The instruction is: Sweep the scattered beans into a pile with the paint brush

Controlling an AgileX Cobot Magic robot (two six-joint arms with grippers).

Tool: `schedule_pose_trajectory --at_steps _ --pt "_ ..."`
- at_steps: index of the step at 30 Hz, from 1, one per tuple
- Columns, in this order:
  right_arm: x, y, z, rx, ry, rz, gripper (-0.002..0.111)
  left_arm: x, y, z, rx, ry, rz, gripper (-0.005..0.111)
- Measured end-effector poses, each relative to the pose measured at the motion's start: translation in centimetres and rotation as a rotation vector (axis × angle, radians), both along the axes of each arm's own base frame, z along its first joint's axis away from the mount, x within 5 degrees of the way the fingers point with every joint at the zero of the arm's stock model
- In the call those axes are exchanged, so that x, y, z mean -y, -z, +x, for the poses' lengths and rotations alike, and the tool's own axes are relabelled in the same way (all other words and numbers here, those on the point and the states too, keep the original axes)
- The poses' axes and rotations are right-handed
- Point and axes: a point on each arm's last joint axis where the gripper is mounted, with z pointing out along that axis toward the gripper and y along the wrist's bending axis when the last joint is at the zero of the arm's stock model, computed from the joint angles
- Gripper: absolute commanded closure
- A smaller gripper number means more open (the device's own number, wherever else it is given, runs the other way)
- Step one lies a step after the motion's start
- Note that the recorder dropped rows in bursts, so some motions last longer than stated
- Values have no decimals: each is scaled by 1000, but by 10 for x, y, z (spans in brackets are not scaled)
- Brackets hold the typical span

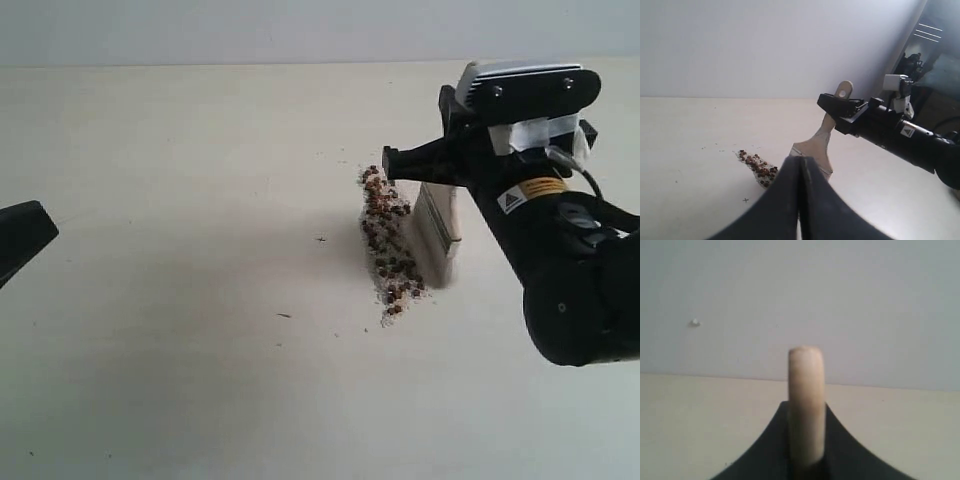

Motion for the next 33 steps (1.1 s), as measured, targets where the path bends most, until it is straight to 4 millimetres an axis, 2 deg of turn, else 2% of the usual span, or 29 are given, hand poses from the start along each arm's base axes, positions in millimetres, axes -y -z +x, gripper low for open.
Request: schedule_pose_trajectory --at_steps 4,8,14,19,24,33 --pt "3 -14 -2 38 18 -3 108 0 0 0 0 0 0 107" --pt "7 -16 -1 43 40 -1 108 0 0 0 0 0 0 107" --pt "10 -20 24 68 103 8 108 0 0 0 0 0 0 107" --pt "2 -20 45 87 126 6 108 0 0 0 0 0 0 107" --pt "-13 -8 63 29 104 -53 108 0 0 0 0 0 0 107" --pt "-26 -3 76 -38 73 -56 108 0 0 0 0 0 0 107"
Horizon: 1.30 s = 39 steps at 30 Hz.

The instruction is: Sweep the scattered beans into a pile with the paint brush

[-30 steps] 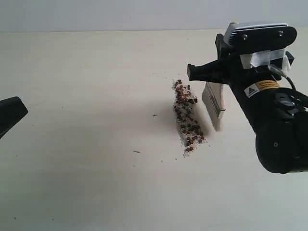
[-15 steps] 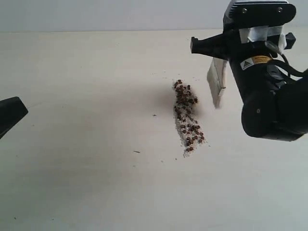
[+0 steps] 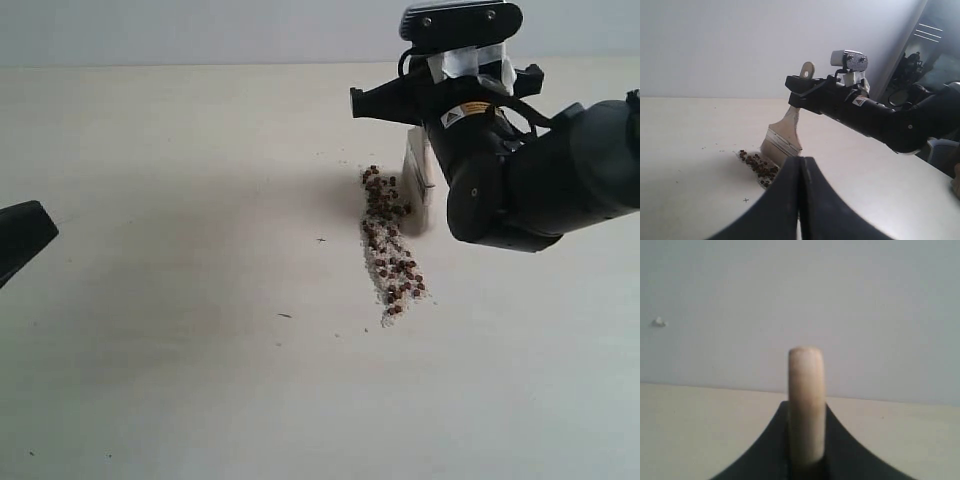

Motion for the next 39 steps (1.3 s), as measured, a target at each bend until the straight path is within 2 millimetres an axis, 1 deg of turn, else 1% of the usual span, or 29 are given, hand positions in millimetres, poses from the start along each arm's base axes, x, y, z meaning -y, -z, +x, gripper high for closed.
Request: schedule_pose_trajectory --at_steps 5,19,23,25,28,31,33,36,39 --pt "-4 0 3 -27 -14 9 108 0 0 0 0 0 0 107" --pt "-4 -1 3 -29 -8 65 108 0 0 0 0 0 0 107" --pt "-1 -2 3 -22 14 9 108 0 0 0 0 0 0 107" --pt "3 -6 3 -23 49 -1 108 0 0 0 0 0 0 107" --pt "11 -16 -4 -12 86 5 108 0 0 0 0 0 0 107" --pt "20 -27 -16 34 87 6 108 0 0 0 0 0 0 107" --pt "26 -31 -26 50 73 2 108 0 0 0 0 0 0 107" --pt "33 -38 -43 71 14 -5 108 0 0 0 0 0 0 107" --pt "35 -46 -58 74 -78 -25 108 0 0 0 0 0 0 107"
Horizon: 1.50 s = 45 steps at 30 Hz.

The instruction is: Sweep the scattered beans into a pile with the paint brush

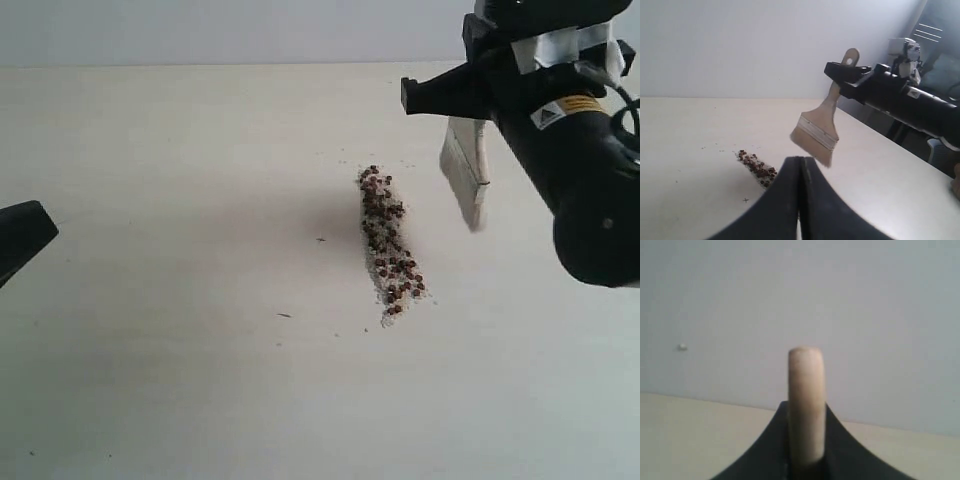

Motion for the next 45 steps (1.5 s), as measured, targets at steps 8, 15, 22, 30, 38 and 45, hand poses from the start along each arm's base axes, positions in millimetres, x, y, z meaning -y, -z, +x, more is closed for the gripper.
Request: schedule_pose_trajectory --at_steps 8,15,22,30,38,45 --pt "11 -29 -66 51 -354 -22 108 0 0 0 0 0 0 107" --pt "10 -27 -89 -49 -510 -100 108 0 0 0 0 0 0 107" --pt "25 -36 -109 -137 -510 -125 108 0 0 0 0 0 0 107" --pt "40 -40 -132 -119 -513 16 108 0 0 0 0 0 0 107" --pt "43 -36 -135 -195 -498 58 108 0 0 0 0 0 0 107" --pt "43 -34 -135 -217 -494 51 108 0 0 0 0 0 0 107"
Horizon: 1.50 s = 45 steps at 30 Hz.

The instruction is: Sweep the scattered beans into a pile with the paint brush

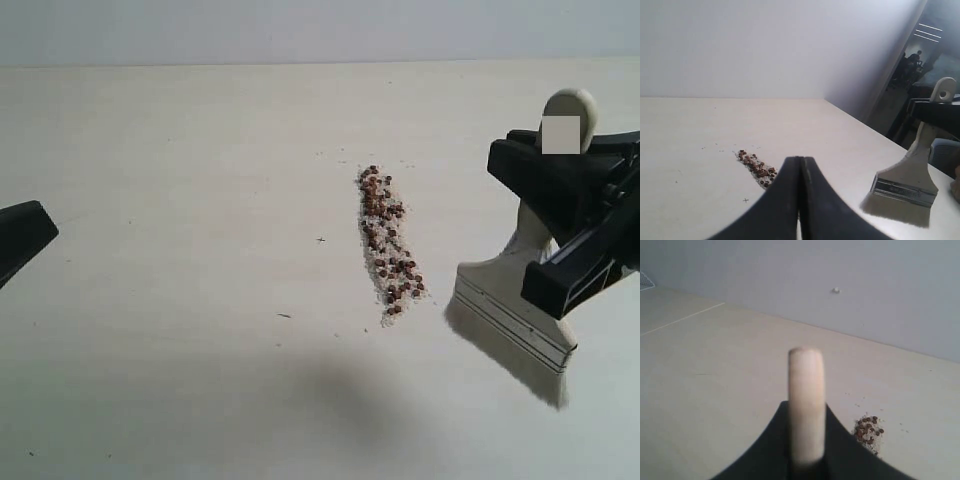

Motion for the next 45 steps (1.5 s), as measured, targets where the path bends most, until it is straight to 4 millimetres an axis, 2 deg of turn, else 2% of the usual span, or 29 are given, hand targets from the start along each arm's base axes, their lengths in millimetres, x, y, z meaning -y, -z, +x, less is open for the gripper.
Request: schedule_pose_trajectory --at_steps 36,39,42,45 --pt "0 -1 0 15 -4 2 108 0 0 0 0 0 0 107" --pt "0 -1 0 143 -46 -158 108 0 0 0 0 0 0 107" --pt "0 0 0 309 -107 -395 108 0 0 0 0 0 0 107" --pt "1 4 0 357 -143 -523 108 0 0 0 0 0 0 107"
